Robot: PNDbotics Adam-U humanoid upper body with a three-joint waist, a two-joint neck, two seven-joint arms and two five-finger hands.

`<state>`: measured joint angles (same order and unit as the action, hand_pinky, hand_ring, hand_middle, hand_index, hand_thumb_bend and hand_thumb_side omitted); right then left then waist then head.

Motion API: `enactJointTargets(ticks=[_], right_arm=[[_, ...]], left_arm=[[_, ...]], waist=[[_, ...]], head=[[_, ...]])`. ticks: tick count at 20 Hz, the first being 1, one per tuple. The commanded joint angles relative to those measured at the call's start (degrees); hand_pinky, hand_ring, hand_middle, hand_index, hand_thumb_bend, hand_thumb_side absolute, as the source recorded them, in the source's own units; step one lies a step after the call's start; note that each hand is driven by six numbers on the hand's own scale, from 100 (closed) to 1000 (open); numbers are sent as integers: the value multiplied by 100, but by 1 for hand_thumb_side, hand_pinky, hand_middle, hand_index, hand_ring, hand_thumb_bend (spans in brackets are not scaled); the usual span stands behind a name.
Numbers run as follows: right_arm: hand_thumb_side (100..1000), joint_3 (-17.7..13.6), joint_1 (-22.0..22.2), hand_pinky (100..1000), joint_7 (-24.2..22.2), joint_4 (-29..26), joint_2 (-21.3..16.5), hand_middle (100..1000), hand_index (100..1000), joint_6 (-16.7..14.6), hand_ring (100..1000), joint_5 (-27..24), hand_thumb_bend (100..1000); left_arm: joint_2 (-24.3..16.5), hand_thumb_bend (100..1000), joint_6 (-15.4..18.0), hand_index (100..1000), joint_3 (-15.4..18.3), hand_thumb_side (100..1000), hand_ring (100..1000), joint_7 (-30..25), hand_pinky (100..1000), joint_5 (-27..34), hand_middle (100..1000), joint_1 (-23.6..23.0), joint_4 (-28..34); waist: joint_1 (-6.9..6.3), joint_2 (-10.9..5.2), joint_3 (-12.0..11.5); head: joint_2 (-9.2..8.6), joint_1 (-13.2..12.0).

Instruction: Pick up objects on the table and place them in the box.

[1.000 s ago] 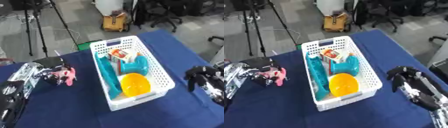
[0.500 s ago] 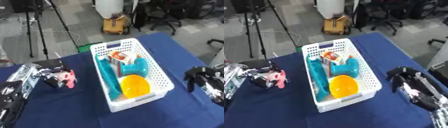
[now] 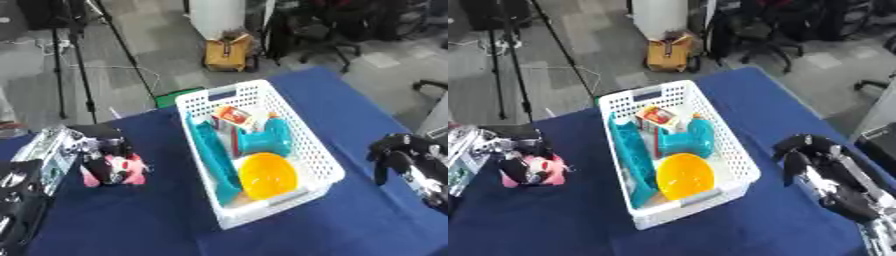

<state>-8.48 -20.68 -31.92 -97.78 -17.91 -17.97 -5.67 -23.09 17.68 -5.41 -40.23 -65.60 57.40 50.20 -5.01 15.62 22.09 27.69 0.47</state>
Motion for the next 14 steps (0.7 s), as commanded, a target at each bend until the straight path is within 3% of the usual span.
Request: enactJointTargets(ticks=[1, 7, 14], right_arm=[[547, -65, -50, 340, -23, -109, -114, 555, 720, -12, 371, -47, 100], [546, -73, -38, 341, -24, -101, -111, 556, 720, -12, 372, -55, 100], [545, -69, -24, 342, -38, -88, -104, 556, 719, -16, 372, -69, 100]], left_arm=[[-113, 100, -11, 625, 16, 147, 284, 339, 572, 76, 139, -22, 6], [-131, 100, -33, 613, 25, 191, 269, 858, 543, 1014, 121, 3, 120], [-233, 100, -52, 602, -69, 217, 271, 939, 539, 1784, 125, 162, 972]], waist=[[61, -100, -26], [85, -137, -41], [120, -207, -55]], head=[[7, 24], [22, 44], [47, 49]])
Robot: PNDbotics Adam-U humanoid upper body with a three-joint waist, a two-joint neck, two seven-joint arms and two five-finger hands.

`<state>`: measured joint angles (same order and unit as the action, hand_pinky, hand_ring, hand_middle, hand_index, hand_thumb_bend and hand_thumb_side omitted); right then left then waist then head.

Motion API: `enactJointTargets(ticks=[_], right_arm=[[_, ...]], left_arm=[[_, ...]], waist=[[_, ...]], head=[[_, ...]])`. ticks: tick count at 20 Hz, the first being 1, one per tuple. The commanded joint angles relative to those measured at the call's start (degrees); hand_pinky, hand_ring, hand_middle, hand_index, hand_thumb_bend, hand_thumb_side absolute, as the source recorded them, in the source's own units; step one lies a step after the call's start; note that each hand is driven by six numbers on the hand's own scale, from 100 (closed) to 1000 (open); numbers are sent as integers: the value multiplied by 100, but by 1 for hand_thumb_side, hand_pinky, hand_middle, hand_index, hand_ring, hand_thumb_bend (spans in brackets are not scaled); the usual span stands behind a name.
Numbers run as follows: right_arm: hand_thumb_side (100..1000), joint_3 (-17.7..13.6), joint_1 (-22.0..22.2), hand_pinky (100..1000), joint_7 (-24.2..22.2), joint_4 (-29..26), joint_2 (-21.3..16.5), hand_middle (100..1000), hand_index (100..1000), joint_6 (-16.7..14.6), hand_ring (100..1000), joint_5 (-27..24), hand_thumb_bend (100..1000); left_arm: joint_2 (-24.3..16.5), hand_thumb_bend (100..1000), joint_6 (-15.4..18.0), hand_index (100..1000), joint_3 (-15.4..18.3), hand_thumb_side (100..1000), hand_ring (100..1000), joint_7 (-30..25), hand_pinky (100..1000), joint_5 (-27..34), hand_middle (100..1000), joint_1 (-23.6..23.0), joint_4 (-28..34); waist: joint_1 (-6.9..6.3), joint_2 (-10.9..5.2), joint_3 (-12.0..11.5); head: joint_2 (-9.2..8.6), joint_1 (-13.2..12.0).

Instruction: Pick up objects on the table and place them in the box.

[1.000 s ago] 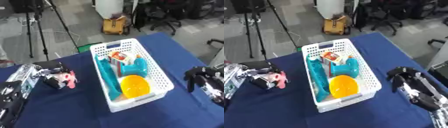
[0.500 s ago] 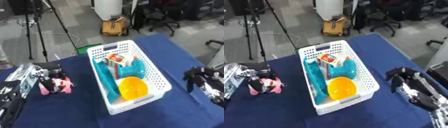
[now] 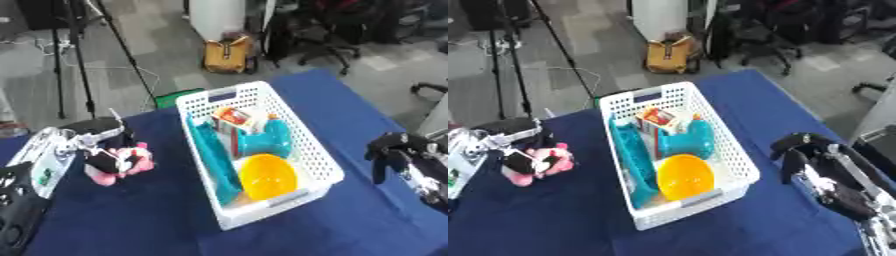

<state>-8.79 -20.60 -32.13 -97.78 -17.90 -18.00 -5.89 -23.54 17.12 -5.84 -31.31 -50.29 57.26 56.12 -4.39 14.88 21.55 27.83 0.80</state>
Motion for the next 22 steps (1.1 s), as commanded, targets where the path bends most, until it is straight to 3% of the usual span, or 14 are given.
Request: enactJointTargets(ticks=[1, 6, 11, 12, 14, 19, 21, 22], right_arm=[[545, -39, -32, 342, -17, -87, -104, 556, 719, -12, 372, -50, 100], [546, -22, -37, 343, -38, -87, -90, 557, 719, -11, 373, -67, 100], [546, -4, -41, 343, -65, -83, -70, 557, 719, -11, 373, -88, 100], [546, 3, -44, 344, -72, -83, -63, 557, 719, -11, 373, -92, 100], [546, 15, -49, 344, -92, -85, -49, 557, 719, -5, 373, -103, 100], [546, 28, -66, 344, -124, -93, -34, 557, 719, 6, 373, -122, 100], [547, 32, -68, 345, -135, -96, -29, 558, 720, 8, 374, -126, 100], [547, 32, -68, 345, -141, -97, -29, 558, 720, 9, 373, -127, 100]], left_arm=[[-196, 100, 9, 602, -50, 217, 271, 55, 539, 373, 125, 183, 519], [-45, 100, -57, 602, -193, 229, 285, 266, 544, 723, 137, 279, 969], [309, 100, -83, 610, -372, 210, 297, 740, 545, 678, 155, 370, 978], [391, 100, -75, 622, -411, 146, 350, 849, 561, 663, 199, 394, 985], [564, 100, -55, 626, -520, 100, 365, 1166, 564, 647, 215, 421, 991], [832, 100, 13, 632, -796, 100, 375, 2001, 565, 412, 235, 400, 1061], [904, 142, 109, 660, -902, 100, 412, 2231, 578, 288, 296, 371, 1109], [935, 199, 163, 693, -958, 100, 471, 2300, 609, 205, 362, 352, 1118]], waist=[[61, -142, -2], [72, -188, 37], [85, -206, 105], [82, -212, 132], [74, -221, 173], [59, -223, 229], [51, -216, 246], [48, -212, 251]], head=[[36, 17], [34, -1], [13, -47], [6, -61], [-9, -77], [-31, -109], [-35, -107], [-34, -104]])
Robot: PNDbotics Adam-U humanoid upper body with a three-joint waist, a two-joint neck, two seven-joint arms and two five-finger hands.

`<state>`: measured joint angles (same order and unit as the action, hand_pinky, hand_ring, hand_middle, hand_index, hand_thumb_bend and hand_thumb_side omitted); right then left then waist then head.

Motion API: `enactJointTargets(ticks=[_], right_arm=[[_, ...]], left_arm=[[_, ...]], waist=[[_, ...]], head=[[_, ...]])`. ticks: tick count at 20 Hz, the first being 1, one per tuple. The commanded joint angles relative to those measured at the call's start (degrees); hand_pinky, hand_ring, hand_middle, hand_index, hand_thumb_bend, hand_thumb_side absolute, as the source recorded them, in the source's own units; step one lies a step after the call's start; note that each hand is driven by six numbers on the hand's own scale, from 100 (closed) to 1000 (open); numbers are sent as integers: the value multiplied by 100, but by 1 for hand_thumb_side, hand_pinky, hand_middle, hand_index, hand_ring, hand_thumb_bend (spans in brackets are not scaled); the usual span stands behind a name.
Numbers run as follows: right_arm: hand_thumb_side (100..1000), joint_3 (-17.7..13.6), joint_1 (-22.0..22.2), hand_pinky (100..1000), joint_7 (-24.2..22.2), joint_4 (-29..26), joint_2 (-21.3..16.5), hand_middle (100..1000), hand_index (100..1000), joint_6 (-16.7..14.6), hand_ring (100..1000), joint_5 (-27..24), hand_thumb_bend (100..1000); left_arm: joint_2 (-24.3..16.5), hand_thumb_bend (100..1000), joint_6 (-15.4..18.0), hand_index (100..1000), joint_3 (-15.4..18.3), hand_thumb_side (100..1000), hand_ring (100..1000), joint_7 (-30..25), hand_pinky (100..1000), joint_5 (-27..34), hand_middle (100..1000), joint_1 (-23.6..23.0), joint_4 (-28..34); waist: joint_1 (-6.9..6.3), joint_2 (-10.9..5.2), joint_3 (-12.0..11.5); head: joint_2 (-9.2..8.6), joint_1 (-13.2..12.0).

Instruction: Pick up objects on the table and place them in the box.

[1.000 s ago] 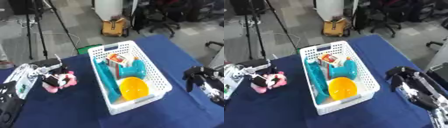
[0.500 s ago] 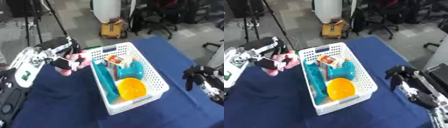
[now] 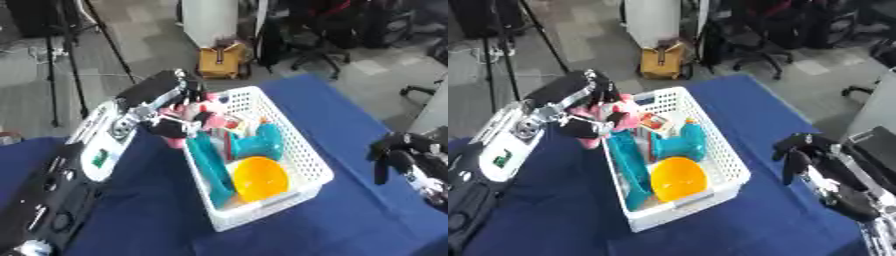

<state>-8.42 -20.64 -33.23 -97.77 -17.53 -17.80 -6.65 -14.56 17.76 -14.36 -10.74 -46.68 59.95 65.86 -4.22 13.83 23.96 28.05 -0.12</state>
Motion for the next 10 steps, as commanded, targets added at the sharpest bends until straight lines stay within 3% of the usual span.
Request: enactJointTargets(ticks=[1, 3, 5, 6, 7, 8, 9, 10], right_arm=[[547, -7, -61, 345, -34, -98, -67, 558, 720, -11, 373, -52, 100], [547, -8, -61, 345, -39, -99, -69, 558, 720, -14, 373, -54, 100], [547, -11, -62, 345, -39, -101, -69, 558, 720, -15, 373, -58, 100], [547, -12, -61, 346, -40, -102, -70, 558, 720, -15, 373, -59, 100], [547, -14, -56, 346, -42, -101, -72, 558, 720, -16, 373, -58, 100], [547, -16, -52, 346, -43, -101, -73, 558, 720, -18, 373, -57, 100], [547, -19, -49, 346, -43, -99, -73, 558, 720, -18, 373, -57, 100], [548, -21, -48, 346, -43, -99, -73, 558, 720, -19, 373, -56, 100]], left_arm=[[68, 199, 171, 693, -158, 100, 471, 248, 609, -275, 362, 64, 144], [96, 324, 383, 765, -287, 130, 608, 132, 689, -580, 544, 31, 146], [123, 324, 618, 765, -318, 130, 608, -29, 689, -919, 544, -3, 160], [130, 526, 706, 805, -338, 505, 740, -78, 744, -1028, 732, -18, 154], [129, 526, 873, 805, -404, 505, 740, -190, 744, -1207, 732, -54, 149], [136, 556, 1001, 812, -412, 594, 759, -256, 753, -1351, 763, -79, 146], [144, 556, 1097, 812, -407, 594, 759, -283, 753, -1461, 763, -101, 136], [151, 629, 1166, 856, -399, 788, 821, -286, 781, -1535, 862, -118, 120]], waist=[[30, -104, 11], [26, -99, 14], [27, -96, 13], [26, -95, 14], [26, -93, 13], [27, -91, 11], [28, -91, 10], [28, -90, 9]], head=[[-56, -8], [-53, -3], [-52, 3], [-50, 8], [-46, 17], [-43, 23], [-42, 26], [-40, 30]])
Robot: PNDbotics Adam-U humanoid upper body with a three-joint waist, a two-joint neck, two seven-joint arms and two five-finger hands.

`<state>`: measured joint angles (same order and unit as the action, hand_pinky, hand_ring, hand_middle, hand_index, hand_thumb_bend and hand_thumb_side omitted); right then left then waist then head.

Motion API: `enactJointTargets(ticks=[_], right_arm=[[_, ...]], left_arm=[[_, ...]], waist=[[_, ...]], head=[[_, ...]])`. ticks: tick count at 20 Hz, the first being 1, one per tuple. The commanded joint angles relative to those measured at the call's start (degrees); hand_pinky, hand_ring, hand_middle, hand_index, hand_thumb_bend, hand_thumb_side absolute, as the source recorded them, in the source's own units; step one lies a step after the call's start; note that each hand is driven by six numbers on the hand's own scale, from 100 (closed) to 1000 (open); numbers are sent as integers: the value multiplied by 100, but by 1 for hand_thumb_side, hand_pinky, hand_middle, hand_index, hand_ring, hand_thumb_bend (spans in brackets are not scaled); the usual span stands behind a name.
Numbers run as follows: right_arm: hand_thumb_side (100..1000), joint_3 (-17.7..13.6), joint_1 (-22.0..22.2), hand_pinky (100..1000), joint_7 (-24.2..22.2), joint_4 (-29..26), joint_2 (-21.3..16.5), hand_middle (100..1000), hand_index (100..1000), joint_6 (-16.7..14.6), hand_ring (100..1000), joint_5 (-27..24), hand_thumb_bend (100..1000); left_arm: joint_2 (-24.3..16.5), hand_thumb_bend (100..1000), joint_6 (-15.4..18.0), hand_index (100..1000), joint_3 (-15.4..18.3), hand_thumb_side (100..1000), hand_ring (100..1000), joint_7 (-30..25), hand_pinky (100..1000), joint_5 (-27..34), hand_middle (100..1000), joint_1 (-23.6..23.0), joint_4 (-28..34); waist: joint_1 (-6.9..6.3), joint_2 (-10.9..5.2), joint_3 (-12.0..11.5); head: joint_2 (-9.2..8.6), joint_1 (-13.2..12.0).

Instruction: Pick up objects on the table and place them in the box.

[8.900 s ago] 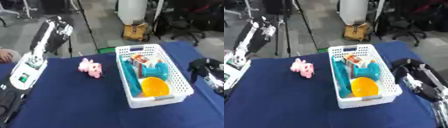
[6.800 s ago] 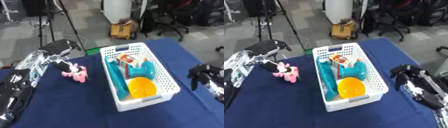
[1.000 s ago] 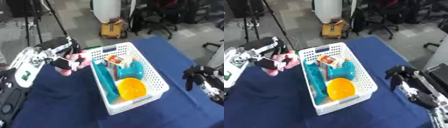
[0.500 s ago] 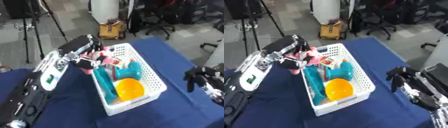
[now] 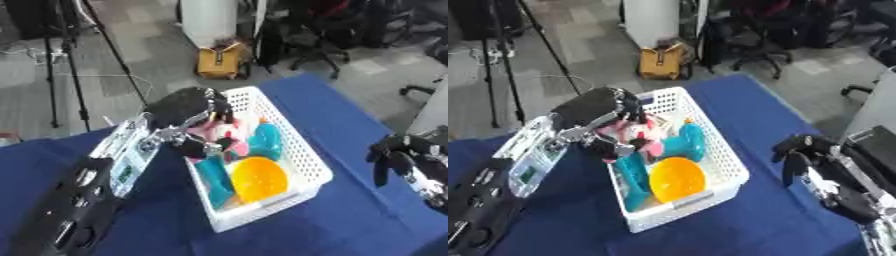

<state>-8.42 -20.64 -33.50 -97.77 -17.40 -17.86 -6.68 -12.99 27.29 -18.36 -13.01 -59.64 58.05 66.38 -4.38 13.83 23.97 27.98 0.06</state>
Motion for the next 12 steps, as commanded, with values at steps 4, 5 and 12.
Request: enactJointTargets(ticks=[4, 5, 12], right_arm=[[548, -26, -38, 346, -19, -96, -82, 559, 720, -18, 373, -57, 100], [548, -26, -37, 346, -21, -95, -82, 559, 720, -20, 373, -58, 100], [549, -65, 6, 347, 4, -77, -90, 559, 720, -36, 373, -62, 100]], left_arm=[[23, 648, 374, 906, 82, 844, 886, 239, 802, -52, 938, -4, 6], [20, 648, 366, 906, 88, 844, 886, 341, 802, 14, 938, -9, -4], [-242, 584, -53, 837, 342, 582, 826, 1966, 732, 1864, 861, -202, 634]], waist=[[62, -88, -9], [63, -88, -11], [133, -101, -131]], head=[[-26, 40], [-26, 41], [17, 127]])
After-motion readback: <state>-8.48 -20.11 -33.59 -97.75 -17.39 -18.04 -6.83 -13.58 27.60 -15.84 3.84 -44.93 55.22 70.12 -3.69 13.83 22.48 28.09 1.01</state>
